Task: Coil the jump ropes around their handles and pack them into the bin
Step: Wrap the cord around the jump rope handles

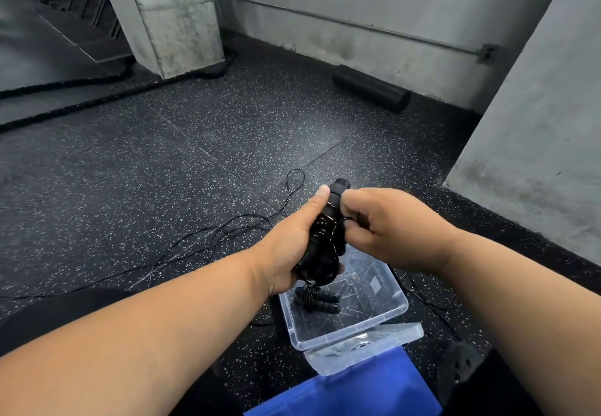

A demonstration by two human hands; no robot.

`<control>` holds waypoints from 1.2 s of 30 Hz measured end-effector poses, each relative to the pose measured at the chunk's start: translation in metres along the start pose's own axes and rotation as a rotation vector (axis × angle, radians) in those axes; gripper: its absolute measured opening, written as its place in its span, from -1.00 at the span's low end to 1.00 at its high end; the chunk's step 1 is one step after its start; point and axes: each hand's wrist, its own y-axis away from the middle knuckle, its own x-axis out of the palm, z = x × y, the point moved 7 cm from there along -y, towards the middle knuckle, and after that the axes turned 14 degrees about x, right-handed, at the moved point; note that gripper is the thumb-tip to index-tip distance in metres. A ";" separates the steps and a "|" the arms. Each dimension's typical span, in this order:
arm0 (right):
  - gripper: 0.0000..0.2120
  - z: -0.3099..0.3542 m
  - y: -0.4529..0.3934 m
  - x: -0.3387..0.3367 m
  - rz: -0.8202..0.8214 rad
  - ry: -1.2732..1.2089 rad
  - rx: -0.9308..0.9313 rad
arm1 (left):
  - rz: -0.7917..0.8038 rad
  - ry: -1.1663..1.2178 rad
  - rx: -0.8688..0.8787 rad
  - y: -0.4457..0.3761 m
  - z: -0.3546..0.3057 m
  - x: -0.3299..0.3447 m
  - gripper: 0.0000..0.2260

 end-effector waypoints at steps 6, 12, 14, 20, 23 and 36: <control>-0.80 -0.025 -0.002 0.003 -0.101 -0.346 0.293 | -0.117 0.026 0.058 -0.010 -0.002 -0.012 -0.41; -0.86 -0.038 -0.005 0.012 -0.079 -0.728 0.533 | -0.181 -0.009 0.219 -0.013 -0.016 -0.014 -0.40; -0.89 -0.042 -0.007 0.016 -0.060 -0.788 0.580 | -0.179 -0.006 0.211 -0.014 -0.016 -0.014 -0.42; -0.92 -0.047 -0.017 0.032 0.067 -0.870 0.632 | -0.170 0.069 0.124 -0.011 -0.007 -0.020 -0.39; -0.94 -0.042 -0.018 0.034 0.088 -0.831 0.566 | -0.132 0.062 -0.009 -0.006 0.006 -0.022 -0.36; -0.93 -0.044 -0.020 0.043 0.129 -0.613 0.404 | -0.067 0.179 -0.200 -0.007 0.027 -0.023 -0.50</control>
